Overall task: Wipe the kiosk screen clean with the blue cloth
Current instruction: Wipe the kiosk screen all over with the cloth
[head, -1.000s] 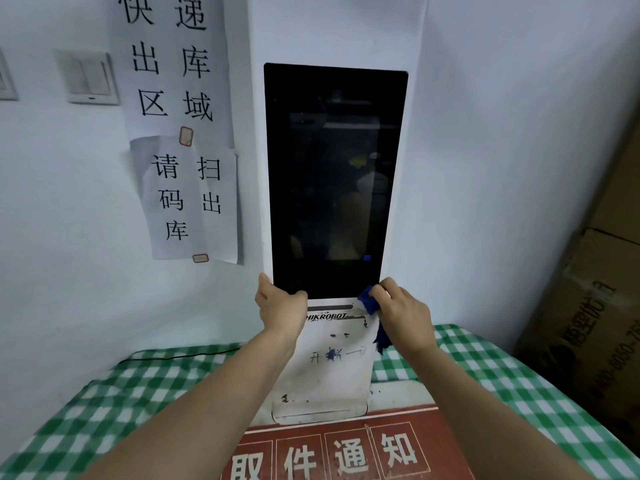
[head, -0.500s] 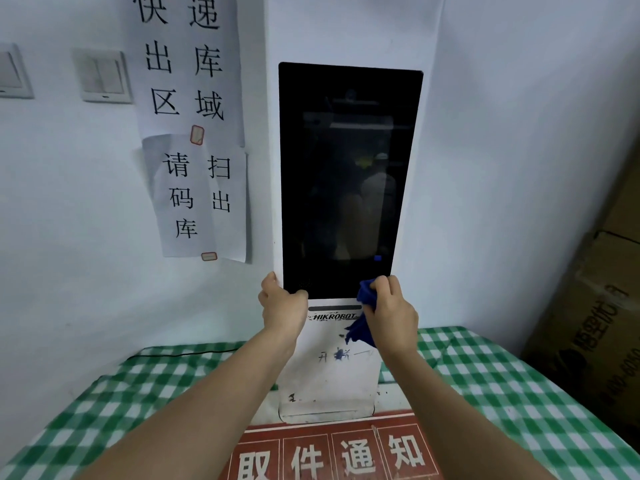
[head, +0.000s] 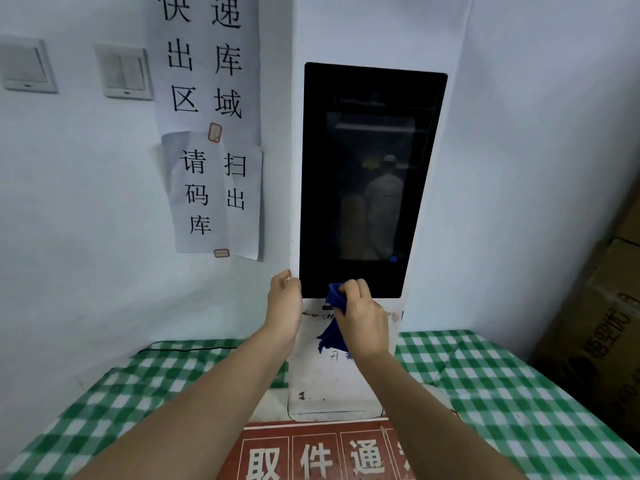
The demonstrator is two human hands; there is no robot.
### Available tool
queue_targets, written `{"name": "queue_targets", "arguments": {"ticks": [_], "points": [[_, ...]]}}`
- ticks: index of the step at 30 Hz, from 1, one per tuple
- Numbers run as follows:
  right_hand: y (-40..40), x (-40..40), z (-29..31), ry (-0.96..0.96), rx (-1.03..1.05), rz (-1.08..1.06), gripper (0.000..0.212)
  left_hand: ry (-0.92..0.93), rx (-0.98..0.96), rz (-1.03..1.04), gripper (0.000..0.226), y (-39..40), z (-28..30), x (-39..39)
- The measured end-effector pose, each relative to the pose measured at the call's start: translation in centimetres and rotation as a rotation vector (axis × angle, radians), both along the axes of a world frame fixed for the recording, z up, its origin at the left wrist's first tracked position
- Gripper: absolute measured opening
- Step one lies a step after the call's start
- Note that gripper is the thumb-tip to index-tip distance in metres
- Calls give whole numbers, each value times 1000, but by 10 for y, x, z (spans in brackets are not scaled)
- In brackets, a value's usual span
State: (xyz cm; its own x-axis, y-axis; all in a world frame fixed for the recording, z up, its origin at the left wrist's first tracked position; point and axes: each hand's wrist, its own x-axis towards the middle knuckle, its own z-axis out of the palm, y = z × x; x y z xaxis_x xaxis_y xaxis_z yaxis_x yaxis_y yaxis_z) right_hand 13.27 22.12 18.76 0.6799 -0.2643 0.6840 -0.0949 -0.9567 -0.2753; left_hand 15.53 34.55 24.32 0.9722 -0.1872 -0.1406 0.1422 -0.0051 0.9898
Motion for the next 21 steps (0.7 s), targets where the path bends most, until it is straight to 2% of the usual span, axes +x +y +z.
{"name": "queue_targets", "arguments": {"ticks": [6,12,16,18,19,21], "points": [[23,11,0,-11,-70,48,35,24,-41,-6,21,4,-2,7],[47,18,3,-8,-77,49,34,124,-94,-42,34,9,9,-7],[57,19,9,57,-114,47,35,168,-59,-43,31,13,4,-11],[59,18,14,122,-122,74,24,186,-75,1,25,16,1,-11],[61,17,17,169,-98,104,17,178,-71,26,24,17,3,-14],[64,10,22,233,38,184,15,162,-54,53,27,23,6,-20]]}}
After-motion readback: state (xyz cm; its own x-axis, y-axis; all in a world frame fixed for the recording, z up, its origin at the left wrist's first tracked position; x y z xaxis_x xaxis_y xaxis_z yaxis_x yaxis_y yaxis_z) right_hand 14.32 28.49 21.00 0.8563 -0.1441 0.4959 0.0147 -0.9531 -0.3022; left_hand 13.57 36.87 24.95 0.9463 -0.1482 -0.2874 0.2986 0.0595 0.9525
